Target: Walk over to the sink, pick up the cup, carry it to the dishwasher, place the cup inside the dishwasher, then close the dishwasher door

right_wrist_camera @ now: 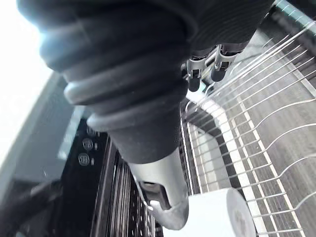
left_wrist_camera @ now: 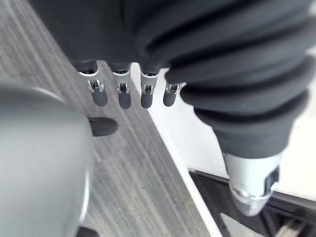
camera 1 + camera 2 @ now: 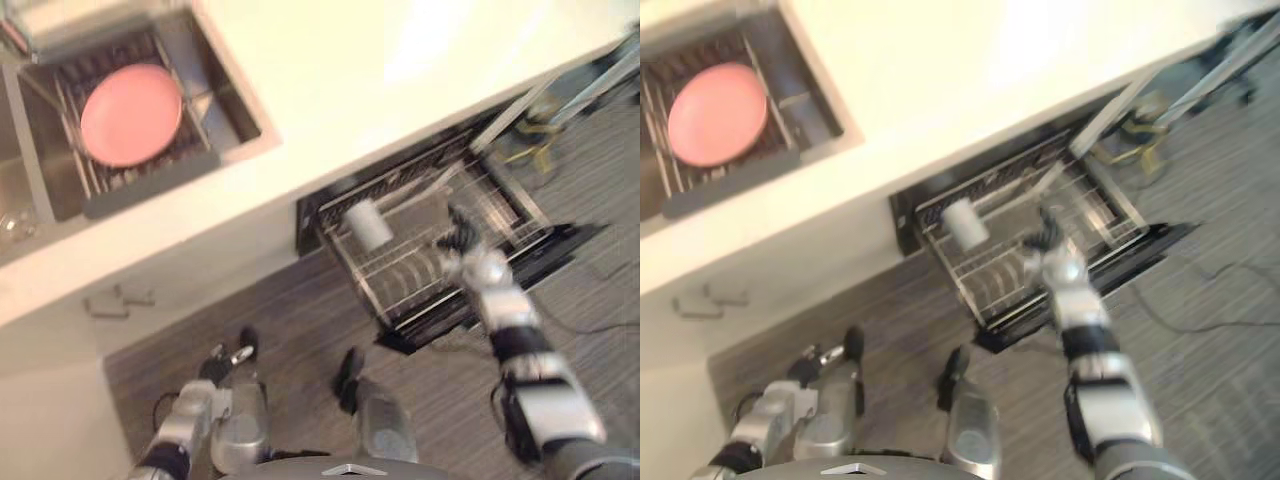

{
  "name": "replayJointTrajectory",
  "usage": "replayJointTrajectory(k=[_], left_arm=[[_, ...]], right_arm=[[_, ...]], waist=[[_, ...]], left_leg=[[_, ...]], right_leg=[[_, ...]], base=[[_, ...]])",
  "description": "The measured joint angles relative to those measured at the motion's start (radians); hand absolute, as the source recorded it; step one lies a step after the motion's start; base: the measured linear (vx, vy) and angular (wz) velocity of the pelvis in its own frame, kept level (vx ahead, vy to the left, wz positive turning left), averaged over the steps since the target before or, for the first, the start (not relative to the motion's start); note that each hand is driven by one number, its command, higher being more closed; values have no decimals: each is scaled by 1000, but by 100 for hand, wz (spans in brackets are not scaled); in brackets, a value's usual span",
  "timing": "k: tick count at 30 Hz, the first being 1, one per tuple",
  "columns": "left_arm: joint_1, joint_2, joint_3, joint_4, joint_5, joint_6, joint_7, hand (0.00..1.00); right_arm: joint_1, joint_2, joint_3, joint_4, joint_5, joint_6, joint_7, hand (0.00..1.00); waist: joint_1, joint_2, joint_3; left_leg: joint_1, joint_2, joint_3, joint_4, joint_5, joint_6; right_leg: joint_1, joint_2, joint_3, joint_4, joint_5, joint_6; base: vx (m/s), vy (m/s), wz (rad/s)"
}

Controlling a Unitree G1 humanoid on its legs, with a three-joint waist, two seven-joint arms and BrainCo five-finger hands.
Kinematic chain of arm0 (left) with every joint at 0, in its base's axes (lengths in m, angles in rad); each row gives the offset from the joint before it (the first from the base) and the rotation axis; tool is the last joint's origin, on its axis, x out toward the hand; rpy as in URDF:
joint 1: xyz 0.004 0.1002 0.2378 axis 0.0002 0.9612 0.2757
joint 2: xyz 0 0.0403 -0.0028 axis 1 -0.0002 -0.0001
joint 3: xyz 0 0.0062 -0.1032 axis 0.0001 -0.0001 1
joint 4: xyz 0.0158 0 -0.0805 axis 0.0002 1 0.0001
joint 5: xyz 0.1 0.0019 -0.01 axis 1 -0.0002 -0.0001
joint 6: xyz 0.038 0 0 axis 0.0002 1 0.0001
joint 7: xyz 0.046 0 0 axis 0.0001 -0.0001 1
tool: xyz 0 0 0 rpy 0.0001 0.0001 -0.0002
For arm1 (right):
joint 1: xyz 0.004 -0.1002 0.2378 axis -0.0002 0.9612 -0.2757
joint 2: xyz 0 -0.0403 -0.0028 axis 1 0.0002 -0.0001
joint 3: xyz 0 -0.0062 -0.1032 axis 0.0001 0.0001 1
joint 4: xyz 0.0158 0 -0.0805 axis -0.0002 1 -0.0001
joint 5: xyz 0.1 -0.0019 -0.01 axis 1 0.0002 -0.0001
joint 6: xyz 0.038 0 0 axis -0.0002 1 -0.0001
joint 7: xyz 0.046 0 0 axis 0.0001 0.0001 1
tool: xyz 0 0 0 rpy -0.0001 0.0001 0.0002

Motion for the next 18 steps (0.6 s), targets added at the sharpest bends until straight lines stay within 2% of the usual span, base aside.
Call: replayJointTrajectory(k=[1, 3, 5, 8, 10, 12, 13, 15, 18], left_arm=[[20, -18, 38, -4, -34, 1, 33, 0], [43, -41, 83, 0, -73, 3, 70, 0], [70, -60, 132, 13, -84, 14, 94, 0], [91, -57, 185, 46, -78, 68, 84, 0], [110, -57, 223, 83, -71, 105, 62, 0], [151, -56, 276, 161, -67, 124, 35, 0], [185, -55, 287, 197, -68, 125, 23, 0], [232, -61, 302, 234, -76, 121, 7, 0], [280, -63, 306, 261, -117, 116, -1, 0]], right_arm=[[105, 50, -45, -39, 15, -5, -48, 0], [203, 99, -98, -51, 24, -9, -111, 0], [287, 137, -174, -84, 17, -12, -169, 0], [353, 156, -241, -217, 26, -54, -204, 0], [376, 155, -249, -331, 61, -114, -178, 0], [376, 159, -224, -454, 151, -184, -79, 0], [374, 161, -192, -494, 241, -206, -16, 0], [367, 165, -140, -528, 365, -211, 78, 0], [356, 189, -63, -542, 441, -208, 201, 0]], waist=[[-18, -11, -33], [-34, -13, -87], [-54, 1, -146], [-80, 26, -175], [-87, 38, -184], [-86, 44, -196], [-85, 35, -212], [-75, 44, -239], [-53, 44, -252]], left_leg=[[35, -6, 15, 2, -7, -6], [72, -14, 27, -1, -22, -5], [122, -22, 42, -22, -29, -4], [178, -25, 55, -34, -41, -1], [211, -21, 65, -29, -51, -4], [263, -8, 82, -1, -82, -5], [278, -1, 86, 17, -101, -7], [293, 10, 95, 43, -129, -5], [300, 20, 90, 64, -140, -6]], right_leg=[[42, -7, -4, -10, -6, 10], [86, -13, -4, -30, -9, 19], [135, -15, -3, -65, -3, 30], [198, -14, -3, -94, 1, 37], [231, -10, 5, -102, 1, 38], [289, 1, 27, -116, 2, 37], [316, 9, 32, -129, 2, 36], [343, 20, 46, -146, 1, 34], [365, 29, 48, -153, -7, 28]], base=[[179, 44, 4], [124, 48, 1], [125, 59, -13], [17, 22, -12], [-6, -5, -18], [-6, -22, -25], [-5, -21, -15], [-17, -15, -15], [-20, -13, -1]])
